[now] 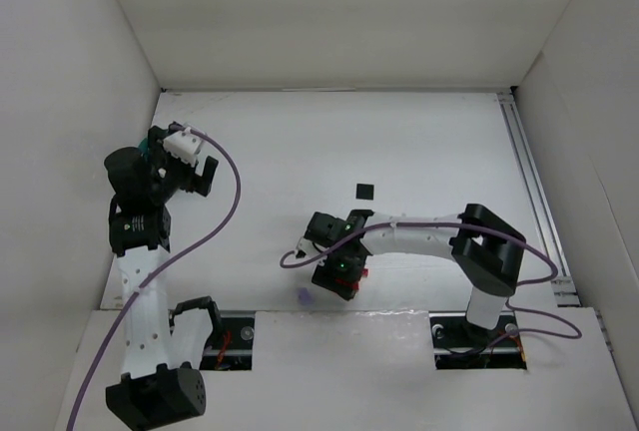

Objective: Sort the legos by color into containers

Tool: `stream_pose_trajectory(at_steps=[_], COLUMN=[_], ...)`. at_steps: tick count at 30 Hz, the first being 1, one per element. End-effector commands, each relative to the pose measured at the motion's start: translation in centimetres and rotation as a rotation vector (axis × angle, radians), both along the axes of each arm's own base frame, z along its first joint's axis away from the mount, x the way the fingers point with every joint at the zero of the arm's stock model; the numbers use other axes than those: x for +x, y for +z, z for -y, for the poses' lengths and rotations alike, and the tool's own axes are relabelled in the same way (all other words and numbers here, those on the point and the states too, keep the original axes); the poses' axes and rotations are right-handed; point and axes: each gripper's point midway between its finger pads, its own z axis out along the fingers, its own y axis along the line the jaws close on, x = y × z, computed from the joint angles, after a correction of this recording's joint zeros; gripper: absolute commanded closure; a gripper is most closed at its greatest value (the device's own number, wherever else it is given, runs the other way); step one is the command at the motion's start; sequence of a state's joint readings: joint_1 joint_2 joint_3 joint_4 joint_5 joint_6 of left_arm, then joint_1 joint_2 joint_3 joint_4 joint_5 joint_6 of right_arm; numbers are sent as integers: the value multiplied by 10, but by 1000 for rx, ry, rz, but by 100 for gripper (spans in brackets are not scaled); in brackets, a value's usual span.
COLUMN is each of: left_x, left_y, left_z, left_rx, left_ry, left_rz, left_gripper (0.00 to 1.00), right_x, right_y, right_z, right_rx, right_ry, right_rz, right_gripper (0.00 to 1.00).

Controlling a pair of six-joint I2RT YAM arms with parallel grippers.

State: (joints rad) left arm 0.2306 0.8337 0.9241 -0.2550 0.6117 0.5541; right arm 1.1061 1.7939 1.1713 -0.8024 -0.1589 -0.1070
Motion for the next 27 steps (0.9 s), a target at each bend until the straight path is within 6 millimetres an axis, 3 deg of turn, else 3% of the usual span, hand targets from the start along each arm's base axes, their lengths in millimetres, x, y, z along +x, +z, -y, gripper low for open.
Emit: stream_pose_trajectory(at_steps=[1, 6, 7, 14, 19, 21, 22, 23, 24, 27], left_x=[3, 4, 6, 9, 12, 12, 11, 10, 8, 6], left_y=[16, 18, 12, 14, 13, 12, 16, 8, 17, 7], left_z=[1, 1, 0, -2, -4, -5, -4, -3, 0, 4], left_rx=[22, 24, 28, 36, 1, -23, -37, -58, -79, -114], left_ry=[-13, -13, -15, -6, 23, 38, 41, 45, 36, 23], left_rz=[77, 87, 73, 96, 80, 70, 69, 32, 36, -53], left_gripper=[19, 19, 19, 19, 19, 17, 16, 16, 17, 19], right_x=[-12, -13, -11, -4, -1, 8, 15, 20, 30, 57], right_y=[5, -4, -4, -15, -20, -9, 5, 15, 26, 69], right_z=[-2, 0, 1, 5, 5, -2, -6, -10, -15, -31], right_rx=[-6, -43, -48, -99, -121, -91, -47, -17, 31, 148], right_ry=[48, 46, 45, 20, 10, 3, -16, -40, -69, -126], right_rz=[37, 42, 53, 78, 89, 134, 152, 163, 167, 236], right_gripper=[25, 31, 36, 49, 64, 65, 67, 68, 68, 75])
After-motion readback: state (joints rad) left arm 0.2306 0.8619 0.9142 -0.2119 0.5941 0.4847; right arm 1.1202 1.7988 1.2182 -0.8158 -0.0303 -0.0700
